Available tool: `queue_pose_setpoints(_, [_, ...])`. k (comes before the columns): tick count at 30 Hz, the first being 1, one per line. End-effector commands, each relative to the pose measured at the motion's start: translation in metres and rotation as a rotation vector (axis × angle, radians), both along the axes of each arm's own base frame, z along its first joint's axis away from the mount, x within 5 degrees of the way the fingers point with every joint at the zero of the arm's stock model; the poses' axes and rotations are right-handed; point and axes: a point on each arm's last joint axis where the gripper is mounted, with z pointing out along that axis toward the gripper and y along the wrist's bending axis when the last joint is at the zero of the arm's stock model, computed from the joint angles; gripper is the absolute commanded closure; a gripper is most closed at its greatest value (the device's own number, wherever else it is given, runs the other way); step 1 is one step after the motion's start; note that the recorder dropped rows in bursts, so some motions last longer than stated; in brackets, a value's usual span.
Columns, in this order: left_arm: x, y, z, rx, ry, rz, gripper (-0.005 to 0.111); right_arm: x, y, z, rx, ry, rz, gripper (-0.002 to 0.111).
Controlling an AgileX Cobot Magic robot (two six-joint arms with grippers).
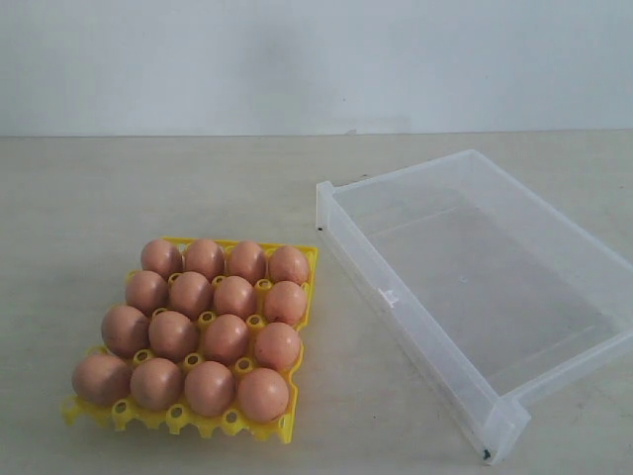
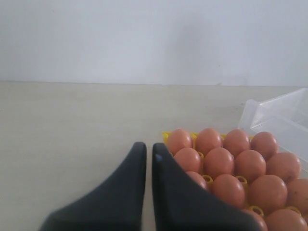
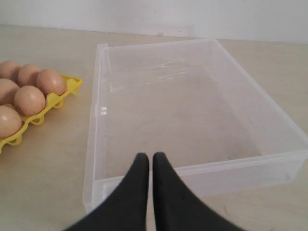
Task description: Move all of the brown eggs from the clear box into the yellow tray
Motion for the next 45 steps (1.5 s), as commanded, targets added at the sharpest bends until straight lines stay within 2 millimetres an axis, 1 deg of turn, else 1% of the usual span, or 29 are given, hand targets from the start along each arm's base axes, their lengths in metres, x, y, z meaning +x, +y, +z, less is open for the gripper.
queue_pose_setpoints(1, [0.000, 0.000, -0.001, -0.011, -0.001, -0.002, 0.103, 0.003, -0.006, 0.013, 0.144, -0.122, -0.144, 0.108])
queue_pose_setpoints(3, [0.000, 0.000, -0.001, -0.011, -0.001, -0.002, 0.103, 0.005, -0.012, 0.023, 0.210, -0.236, -0.227, 0.108])
queue_pose_setpoints(4, [0.000, 0.000, -0.001, -0.011, -0.001, -0.002, 0.103, 0.005, -0.014, 0.027, 0.212, -0.274, -0.253, 0.108])
queue_pose_setpoints(5, [0.000, 0.000, -0.001, -0.011, -0.001, -0.002, 0.103, 0.004, -0.018, 0.037, 0.180, -0.367, -0.287, 0.108])
queue_pose_setpoints(6, [0.000, 0.000, -0.001, -0.011, -0.001, -0.002, 0.103, 0.003, -0.019, 0.044, 0.133, -0.415, -0.296, 0.108])
queue_pose_setpoints(7, [0.000, 0.000, -0.001, -0.011, -0.001, -0.002, 0.103, 0.000, -0.022, 0.055, 0.027, -0.503, -0.319, 0.108])
queue_pose_setpoints(9, [0.000, 0.000, -0.001, -0.011, -0.001, -0.002, 0.103, 0.000, -0.023, 0.057, -0.088, -0.520, -0.321, 0.108])
queue_pose_setpoints(10, [0.000, 0.000, -0.001, -0.011, -0.001, -0.002, 0.103, 0.000, -0.022, 0.055, -0.091, -0.500, -0.310, 0.108])
queue_pose_setpoints(11, [0.000, 0.000, -0.001, -0.011, -0.001, -0.002, 0.103, 0.002, -0.019, 0.046, -0.092, -0.421, -0.269, 0.108])
queue_pose_setpoints(12, [0.000, 0.000, -0.001, -0.011, -0.001, -0.002, 0.103, 0.003, -0.017, 0.041, -0.095, -0.382, -0.250, 0.108])
queue_pose_setpoints(13, [0.000, 0.000, -0.001, -0.011, -0.001, -0.002, 0.103, 0.005, -0.013, 0.023, -0.100, -0.259, -0.196, 0.108])
queue_pose_setpoints(16, [0.000, 0.000, -0.001, -0.011, -0.001, -0.002, 0.103, 0.001, -0.004, 0.002, -0.098, -0.027, -0.084, 0.108])
queue_pose_setpoints(21, [0.000, 0.000, -0.001, -0.011, -0.001, -0.002, 0.103, 0.001, -0.003, 0.000, 0.005, 0.002, -0.103, 0.108])
queue_pose_setpoints(22, [0.000, 0.000, -0.001, -0.011, -0.001, -0.002, 0.103, 0.001, -0.007, -0.001, -0.006, 0.011, -0.146, 0.108])
queue_pose_setpoints(25, [0.000, 0.000, -0.001, -0.011, -0.001, -0.002, 0.103, 0.001, -0.016, -0.001, 0.041, 0.018, -0.268, 0.108])
queue_pose_setpoints(28, [0.000, 0.000, -0.001, -0.011, -0.001, -0.002, 0.103, 0.000, -0.023, 0.000, 0.026, 0.003, -0.342, 0.108])
queue_pose_setpoints(30, [0.000, 0.000, -0.001, -0.011, -0.001, -0.002, 0.103, 0.001, -0.023, 0.001, -0.026, -0.014, -0.330, 0.108])
queue_pose_setpoints(34, [0.000, 0.000, -0.001, -0.011, -0.001, -0.002, 0.103, 0.001, -0.019, 0.002, -0.220, -0.028, -0.225, 0.108])
queue_pose_setpoints(37, [0.000, 0.000, -0.001, -0.011, -0.001, -0.002, 0.103, 0.001, -0.019, 0.002, -0.181, -0.026, -0.233, 0.108])
queue_pose_setpoints(40, [0.000, 0.000, -0.001, -0.011, -0.001, -0.002, 0.103, 0.001, -0.017, 0.002, -0.107, -0.023, -0.226, 0.108])
queue_pose_setpoints(45, [0.000, 0.000, -0.001, -0.011, -0.001, -0.002, 0.103, 0.001, -0.016, 0.002, -0.102, -0.023, -0.226, 0.108])
